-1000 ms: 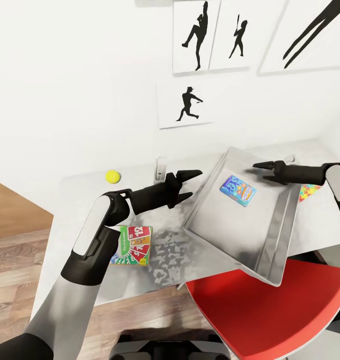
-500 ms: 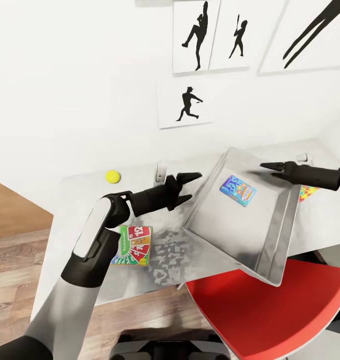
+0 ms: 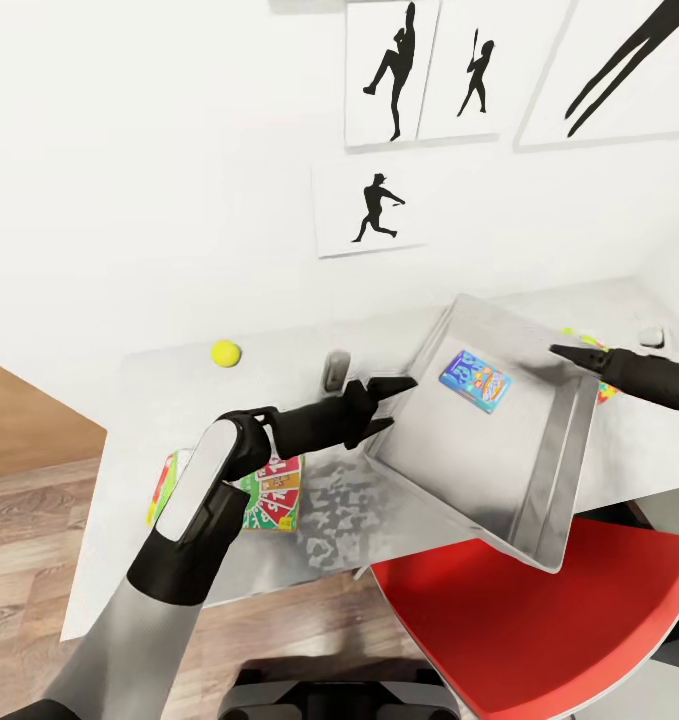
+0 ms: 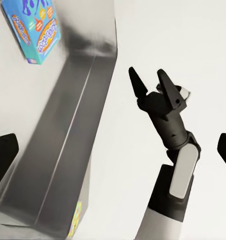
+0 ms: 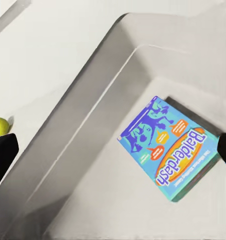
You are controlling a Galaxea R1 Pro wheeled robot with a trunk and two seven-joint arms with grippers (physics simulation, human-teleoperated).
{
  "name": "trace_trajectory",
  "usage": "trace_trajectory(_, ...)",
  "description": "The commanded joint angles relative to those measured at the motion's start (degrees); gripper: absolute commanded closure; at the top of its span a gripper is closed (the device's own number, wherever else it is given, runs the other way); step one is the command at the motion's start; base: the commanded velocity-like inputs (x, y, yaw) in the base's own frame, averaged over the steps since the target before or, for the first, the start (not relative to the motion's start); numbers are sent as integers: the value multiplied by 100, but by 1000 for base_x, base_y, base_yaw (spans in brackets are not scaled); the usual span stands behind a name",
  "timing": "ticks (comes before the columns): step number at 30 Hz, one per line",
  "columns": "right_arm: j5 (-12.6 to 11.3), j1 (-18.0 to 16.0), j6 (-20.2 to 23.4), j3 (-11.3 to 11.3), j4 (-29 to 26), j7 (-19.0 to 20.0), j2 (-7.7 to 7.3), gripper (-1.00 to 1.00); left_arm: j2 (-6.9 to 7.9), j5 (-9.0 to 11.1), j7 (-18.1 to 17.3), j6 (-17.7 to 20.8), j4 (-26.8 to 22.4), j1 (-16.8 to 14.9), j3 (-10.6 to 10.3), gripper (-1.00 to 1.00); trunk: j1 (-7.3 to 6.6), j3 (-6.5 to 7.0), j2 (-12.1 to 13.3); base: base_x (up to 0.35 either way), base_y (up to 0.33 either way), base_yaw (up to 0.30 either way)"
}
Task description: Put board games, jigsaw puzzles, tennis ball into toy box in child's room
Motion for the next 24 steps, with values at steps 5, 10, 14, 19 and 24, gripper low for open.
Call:
trace_trajectory(5, -20, 595, 27, -676, -558, 63, -14, -100, -5, 3, 45, 3, -22, 65, -91, -100, 4, -8, -9, 0, 0, 0)
trace_trajectory(10, -76, 1134, 27, -1533, -883, 263, -75, -100, -4, -33, 15, 6, -146, 127, -153, -100, 4, -8, -9, 0, 0, 0)
trace_trajectory(14, -90, 1284, 27, -1875, -966, 492, -92, -100, -3, -44, 10, 10, -211, 183, -172, -100, 4, -8, -9, 0, 0, 0)
trace_trajectory(19, -100, 1536, 27, -2447, -1048, 1121, -119, -100, -1, -55, -77, 8, -283, 331, -178, -100, 4, -8, -9, 0, 0, 0)
trace_trajectory(24, -103, 1776, 27, -2772, -1079, 1587, -129, -100, 1, -59, -274, 11, -309, 391, -179, -100, 4, -7, -9, 0, 0, -1)
